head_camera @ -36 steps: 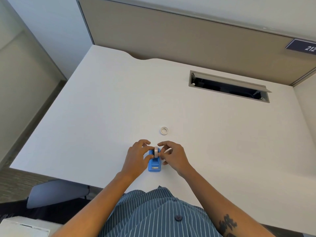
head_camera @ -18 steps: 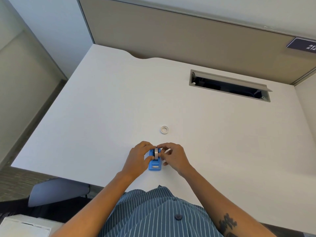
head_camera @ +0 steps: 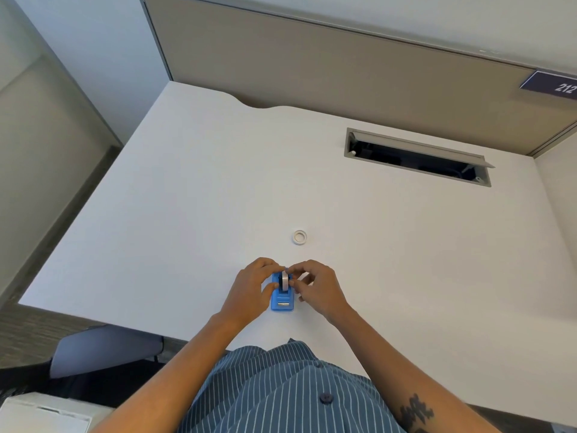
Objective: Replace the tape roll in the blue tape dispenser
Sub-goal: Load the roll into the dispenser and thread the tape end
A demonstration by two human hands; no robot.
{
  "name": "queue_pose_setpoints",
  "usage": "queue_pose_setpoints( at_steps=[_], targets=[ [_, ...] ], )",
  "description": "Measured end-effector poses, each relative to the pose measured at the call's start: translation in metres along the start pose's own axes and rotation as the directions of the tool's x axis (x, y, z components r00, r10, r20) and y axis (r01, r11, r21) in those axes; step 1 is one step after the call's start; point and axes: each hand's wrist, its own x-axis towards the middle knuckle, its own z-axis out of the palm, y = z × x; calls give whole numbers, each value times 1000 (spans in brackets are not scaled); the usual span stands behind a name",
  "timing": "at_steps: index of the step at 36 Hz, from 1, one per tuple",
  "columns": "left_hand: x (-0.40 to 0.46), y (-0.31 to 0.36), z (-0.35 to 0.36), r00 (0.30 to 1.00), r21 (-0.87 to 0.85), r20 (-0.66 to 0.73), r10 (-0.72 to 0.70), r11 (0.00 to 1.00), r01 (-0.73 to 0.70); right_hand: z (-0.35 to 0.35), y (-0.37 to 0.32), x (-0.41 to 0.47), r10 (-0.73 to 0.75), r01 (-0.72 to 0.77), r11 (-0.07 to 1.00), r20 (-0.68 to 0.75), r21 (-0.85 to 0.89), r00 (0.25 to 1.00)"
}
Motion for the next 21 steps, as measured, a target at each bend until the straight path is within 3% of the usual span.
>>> queue_pose_setpoints(
  at_steps=[9, 21],
  targets=[
    [-1, -2, 3, 1000, 4, -2, 12, 1000, -12, 1, 2, -6, -135, 142, 980, 52, -140, 989],
    [0, -1, 4, 1000, -9, 16, -3, 1000, 3, 1, 3, -7, -139, 154, 977, 106, -150, 985]
  ],
)
